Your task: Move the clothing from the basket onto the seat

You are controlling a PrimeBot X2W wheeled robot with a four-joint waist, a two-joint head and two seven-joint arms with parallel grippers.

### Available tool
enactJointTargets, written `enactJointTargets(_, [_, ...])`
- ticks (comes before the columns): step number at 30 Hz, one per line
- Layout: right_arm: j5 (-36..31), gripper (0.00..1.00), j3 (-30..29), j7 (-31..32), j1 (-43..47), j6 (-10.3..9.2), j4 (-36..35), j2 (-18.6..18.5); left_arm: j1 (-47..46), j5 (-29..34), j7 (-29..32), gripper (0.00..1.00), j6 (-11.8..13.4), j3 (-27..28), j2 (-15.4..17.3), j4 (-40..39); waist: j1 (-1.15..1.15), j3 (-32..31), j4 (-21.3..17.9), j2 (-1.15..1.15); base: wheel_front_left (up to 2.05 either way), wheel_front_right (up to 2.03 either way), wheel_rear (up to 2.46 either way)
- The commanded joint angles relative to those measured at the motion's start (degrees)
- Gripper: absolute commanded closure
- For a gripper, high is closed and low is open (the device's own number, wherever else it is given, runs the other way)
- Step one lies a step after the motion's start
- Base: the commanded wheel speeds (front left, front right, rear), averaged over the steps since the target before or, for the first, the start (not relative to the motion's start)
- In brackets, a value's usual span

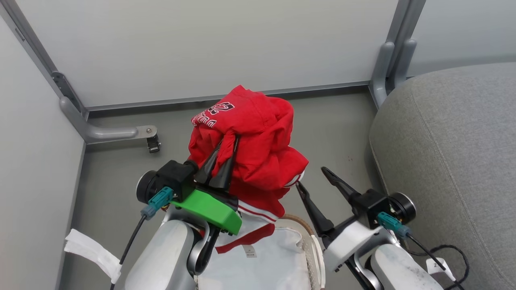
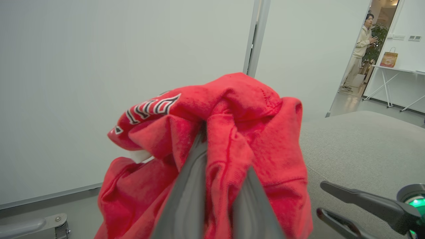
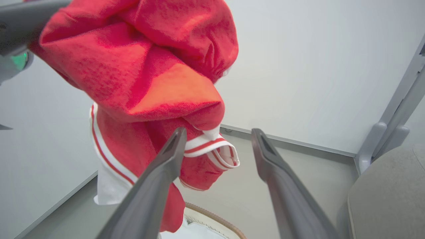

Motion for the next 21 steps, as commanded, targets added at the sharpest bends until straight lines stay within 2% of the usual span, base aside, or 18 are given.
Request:
enactJointTargets(1, [0.29, 0.00, 2.30, -0.27, -1.64, -0.06, -1.21, -0.74, -1.18, -0.14, -0.23, 1.00, -0.20, 0.15, -0.05, -0.01, 0.00, 0.19, -0.02, 0.00, 0.00, 0.00, 0.00])
enactJointTargets(5, [1.74, 0.00, 7.85, -0.27, -5.60, -0.06, -3.48, -1.52, -1.55, -0.34, -0.23, 1.00, -0.21, -0.01, -0.08, 0.26, 0.00, 0.60, 0.10, 0.00, 0.00, 0.00, 0.00])
enactJointTargets(10, [4.38, 0.00, 10.25, -0.27, -9.65, -0.06, -2.66, -1.17, -2.22, -1.29, -0.23, 1.00, -0.21, -1.03, -0.12, -0.53, 0.00, 1.19, 0.44, 0.00, 0.00, 0.00, 0.00])
enactJointTargets(17, [8.04, 0.00, 14.25, -0.27, -15.65, -0.06, 6.46, -0.36, -2.53, -3.66, -0.23, 1.00, -0.21, -4.96, -0.11, -1.61, 0.00, 1.94, 1.61, 0.00, 0.00, 0.00, 0.00])
enactJointTargets(21, [8.22, 0.00, 15.40, -0.27, -18.75, -0.06, 8.89, -0.02, -2.57, -5.55, -0.22, 1.00, -0.21, -7.88, -0.11, -1.49, 0.00, 2.33, 2.54, 0.00, 0.00, 0.00, 0.00])
